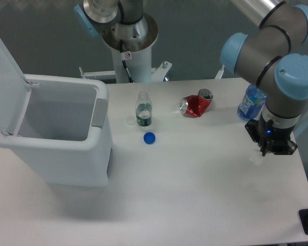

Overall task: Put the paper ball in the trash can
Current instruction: 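Lift the white paper ball with the gripper and move toward the trash can, then carry the paper ball over the open trash can opening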

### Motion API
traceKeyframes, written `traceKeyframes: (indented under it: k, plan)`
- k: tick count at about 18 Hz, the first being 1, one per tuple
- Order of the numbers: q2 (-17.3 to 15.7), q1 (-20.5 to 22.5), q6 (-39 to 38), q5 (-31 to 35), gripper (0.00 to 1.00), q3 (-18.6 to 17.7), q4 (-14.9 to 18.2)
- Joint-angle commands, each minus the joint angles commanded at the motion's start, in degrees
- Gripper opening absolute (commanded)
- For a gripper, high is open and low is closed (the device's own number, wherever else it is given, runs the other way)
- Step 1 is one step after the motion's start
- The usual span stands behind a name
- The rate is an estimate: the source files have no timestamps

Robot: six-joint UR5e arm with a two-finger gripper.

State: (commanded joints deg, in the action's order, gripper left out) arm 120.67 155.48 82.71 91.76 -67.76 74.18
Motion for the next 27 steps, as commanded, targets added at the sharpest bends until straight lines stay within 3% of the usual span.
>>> traceKeyframes:
  k: [7,10,20,27]
  plan:
    - [-0.4,-0.7,-0.8,-0.5,0.0,0.1,-0.4]
    - [-2.7,-2.4,-2.3,-5.0,0.0,0.0,-0.4]
    - [-17.2,-7.6,-18.6,-19.4,0.0,-8.7,-0.5]
    - [-25.1,-17.7,-30.1,-23.9,0.0,-14.2,-1.9]
